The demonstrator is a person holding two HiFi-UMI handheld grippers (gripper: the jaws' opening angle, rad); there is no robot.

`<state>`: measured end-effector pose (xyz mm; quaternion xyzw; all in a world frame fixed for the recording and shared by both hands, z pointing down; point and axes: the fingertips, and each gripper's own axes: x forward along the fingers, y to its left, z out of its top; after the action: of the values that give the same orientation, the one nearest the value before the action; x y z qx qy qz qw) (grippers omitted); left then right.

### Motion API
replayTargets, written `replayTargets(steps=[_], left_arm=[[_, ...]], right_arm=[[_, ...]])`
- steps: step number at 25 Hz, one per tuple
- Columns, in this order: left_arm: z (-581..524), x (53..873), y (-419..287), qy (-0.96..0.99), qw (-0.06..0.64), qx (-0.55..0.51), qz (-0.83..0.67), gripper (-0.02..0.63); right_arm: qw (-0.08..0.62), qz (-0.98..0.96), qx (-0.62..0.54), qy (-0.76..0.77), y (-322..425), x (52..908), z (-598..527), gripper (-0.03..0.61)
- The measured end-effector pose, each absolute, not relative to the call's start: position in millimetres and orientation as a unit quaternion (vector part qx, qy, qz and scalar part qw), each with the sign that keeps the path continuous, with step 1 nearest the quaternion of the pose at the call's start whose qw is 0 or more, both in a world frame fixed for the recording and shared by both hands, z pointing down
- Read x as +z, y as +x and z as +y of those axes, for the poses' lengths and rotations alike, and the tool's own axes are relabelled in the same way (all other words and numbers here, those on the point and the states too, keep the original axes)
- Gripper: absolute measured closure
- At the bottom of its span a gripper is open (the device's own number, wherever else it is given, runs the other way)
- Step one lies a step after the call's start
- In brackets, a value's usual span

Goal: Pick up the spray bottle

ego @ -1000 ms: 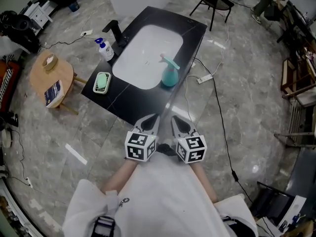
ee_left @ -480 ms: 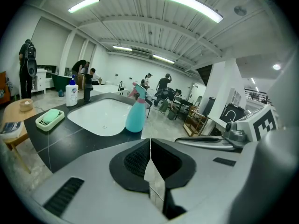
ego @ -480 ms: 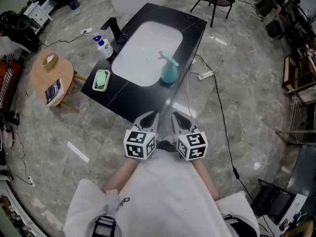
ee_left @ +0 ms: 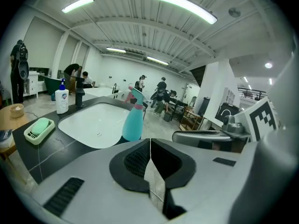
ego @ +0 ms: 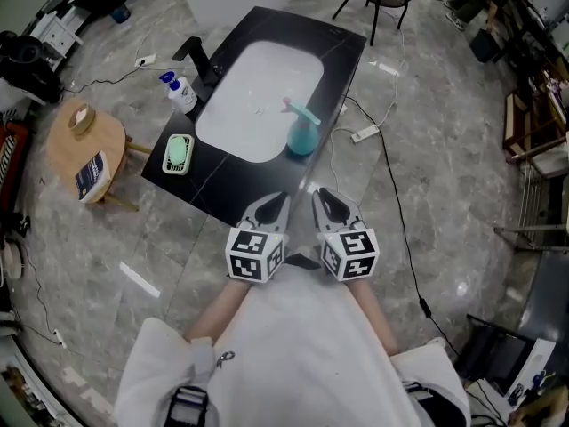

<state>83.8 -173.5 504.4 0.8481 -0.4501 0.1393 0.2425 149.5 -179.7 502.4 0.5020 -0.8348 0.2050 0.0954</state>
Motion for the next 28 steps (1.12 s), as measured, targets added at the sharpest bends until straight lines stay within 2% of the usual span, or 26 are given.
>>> replayTargets(steps=[5, 6, 8, 20, 28], left_arm=[[-195.5, 504.0, 72.3, 0.847, 0.250, 0.134, -0.450, 0.586], [-199.1, 504.0, 71.3, 0.847, 0.252, 0.134, -0.449, 0.586], [-206.3, 504.8, 70.1, 0.848, 0.254, 0.136, -0.445, 0.586], [-240.9, 518.4, 52.2, 0.840, 0.277, 0.145, -0.444, 0.586], [-259.9, 524.3, 42.1, 0.835, 0.284, 0.148, -0.447, 0.586]], right_arm=[[0.096, -0.830, 0.198, 0.513, 146.3, 496.9, -202.4, 0.545], [0.096, -0.830, 0.200, 0.512, 144.9, 496.0, -206.4, 0.531], [0.095, -0.832, 0.203, 0.507, 141.4, 495.1, -215.2, 0.462], [0.097, -0.829, 0.192, 0.517, 133.4, 498.1, -274.0, 0.332], [0.107, -0.828, 0.181, 0.520, 127.5, 501.5, -306.8, 0.310]])
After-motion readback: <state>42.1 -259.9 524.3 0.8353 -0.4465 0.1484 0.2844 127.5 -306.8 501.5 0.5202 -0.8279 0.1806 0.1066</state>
